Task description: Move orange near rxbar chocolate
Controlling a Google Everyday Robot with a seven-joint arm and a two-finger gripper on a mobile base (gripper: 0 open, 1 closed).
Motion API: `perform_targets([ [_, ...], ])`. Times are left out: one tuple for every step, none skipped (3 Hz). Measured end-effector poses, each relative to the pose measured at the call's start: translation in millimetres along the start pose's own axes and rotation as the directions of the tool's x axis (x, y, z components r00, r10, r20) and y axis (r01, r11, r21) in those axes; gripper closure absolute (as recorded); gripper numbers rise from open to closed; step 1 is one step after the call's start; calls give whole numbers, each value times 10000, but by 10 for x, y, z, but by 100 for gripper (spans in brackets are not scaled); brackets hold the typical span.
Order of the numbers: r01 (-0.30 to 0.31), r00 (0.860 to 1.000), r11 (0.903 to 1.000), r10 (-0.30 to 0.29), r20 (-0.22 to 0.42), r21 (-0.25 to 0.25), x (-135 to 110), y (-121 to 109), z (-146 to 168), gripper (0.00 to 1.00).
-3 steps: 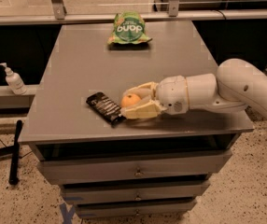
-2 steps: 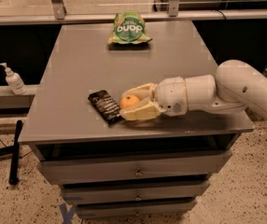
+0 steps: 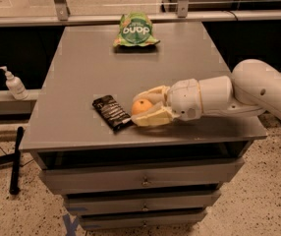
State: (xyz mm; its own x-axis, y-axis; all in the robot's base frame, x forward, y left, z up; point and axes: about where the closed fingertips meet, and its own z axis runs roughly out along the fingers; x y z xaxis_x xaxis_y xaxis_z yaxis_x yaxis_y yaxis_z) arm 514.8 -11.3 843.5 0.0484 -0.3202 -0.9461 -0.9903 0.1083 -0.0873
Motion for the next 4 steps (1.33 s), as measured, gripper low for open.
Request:
perform_targets([
  [165, 9999, 9999, -165, -52, 47, -7, -20, -37, 28],
  [195, 9998, 9998, -195, -23, 4, -6, -12, -26, 5],
  [182, 9998, 9998, -182, 8, -23, -5, -1, -19, 0],
  [133, 9999, 9996, -136, 91, 265, -15, -65, -117, 0],
])
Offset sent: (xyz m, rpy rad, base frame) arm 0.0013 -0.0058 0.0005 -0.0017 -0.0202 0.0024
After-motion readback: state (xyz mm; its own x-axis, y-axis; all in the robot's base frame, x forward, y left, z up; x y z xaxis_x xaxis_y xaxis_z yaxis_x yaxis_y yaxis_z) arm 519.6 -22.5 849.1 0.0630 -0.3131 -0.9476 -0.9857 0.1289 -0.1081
